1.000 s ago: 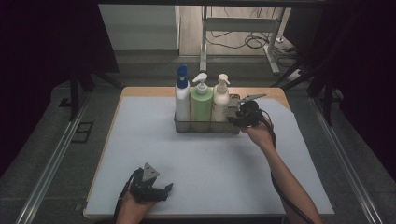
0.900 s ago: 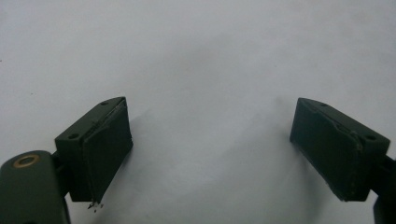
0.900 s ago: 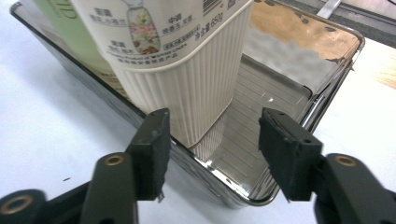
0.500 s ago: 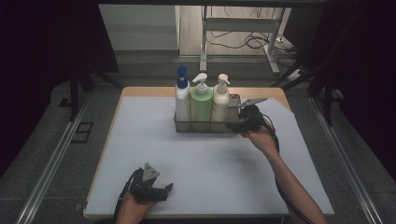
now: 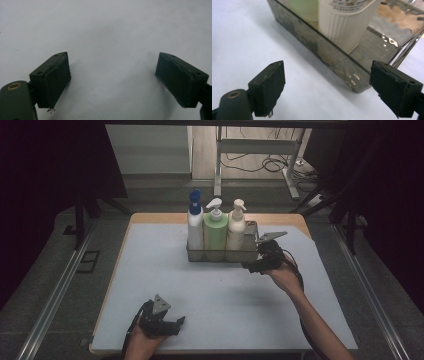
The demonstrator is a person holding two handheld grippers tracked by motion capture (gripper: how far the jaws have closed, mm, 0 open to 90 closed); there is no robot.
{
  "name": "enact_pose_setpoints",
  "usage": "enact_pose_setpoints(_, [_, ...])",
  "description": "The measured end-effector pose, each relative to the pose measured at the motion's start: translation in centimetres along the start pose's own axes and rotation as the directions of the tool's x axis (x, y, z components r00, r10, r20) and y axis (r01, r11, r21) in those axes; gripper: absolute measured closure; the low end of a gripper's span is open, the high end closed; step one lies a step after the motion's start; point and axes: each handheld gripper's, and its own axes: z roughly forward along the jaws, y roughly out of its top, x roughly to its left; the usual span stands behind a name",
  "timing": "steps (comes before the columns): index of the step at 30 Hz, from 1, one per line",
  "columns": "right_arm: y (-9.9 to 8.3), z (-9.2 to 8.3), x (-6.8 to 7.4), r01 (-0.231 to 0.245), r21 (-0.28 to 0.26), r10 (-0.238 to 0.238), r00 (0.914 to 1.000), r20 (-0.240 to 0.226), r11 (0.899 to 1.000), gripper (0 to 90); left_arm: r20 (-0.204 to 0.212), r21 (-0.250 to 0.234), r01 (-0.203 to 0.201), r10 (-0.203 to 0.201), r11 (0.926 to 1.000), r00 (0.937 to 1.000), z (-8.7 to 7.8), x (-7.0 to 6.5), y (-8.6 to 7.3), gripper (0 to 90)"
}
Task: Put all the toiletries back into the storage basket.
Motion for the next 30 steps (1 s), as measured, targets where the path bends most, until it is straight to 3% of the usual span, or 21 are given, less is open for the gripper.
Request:
enact_pose_setpoints(7, [-0.8, -1.1, 0.7, 0.036, 0.018, -0.036, 0.9993, -0.006, 0.999, 7.3, 0.0, -0.001, 0.0, 0.0, 1.0, 1.0, 0.0, 0.0, 0.0, 12.4])
enact_pose_setpoints(17, [-2.4, -2.9, 1.3, 0.05, 0.012, -0.05, 0.9987, -0.001, 0.999, 0.1, 0.0, -0.002, 0.0, 0.0, 1.0, 1.0, 0.0, 0.0, 0.0, 12.4])
enact_pose_setpoints(22, [-3.3, -4.0, 1.5, 0.076, 0.004, -0.076, 0.9971, -0.002, 0.997, 0.0, -0.001, -0.002, 0.001, -0.001, 1.0, 1.0, 0.0, 0.0, 0.0, 12.4])
enact_pose_setpoints(30, [-5.2, -5.3, 1.9, 0.075, 0.012, -0.074, 0.9972, -0.005, 0.997, 0.0, -0.001, -0.002, 0.001, -0.001, 1.0, 1.0, 0.0, 0.0, 0.0, 12.4])
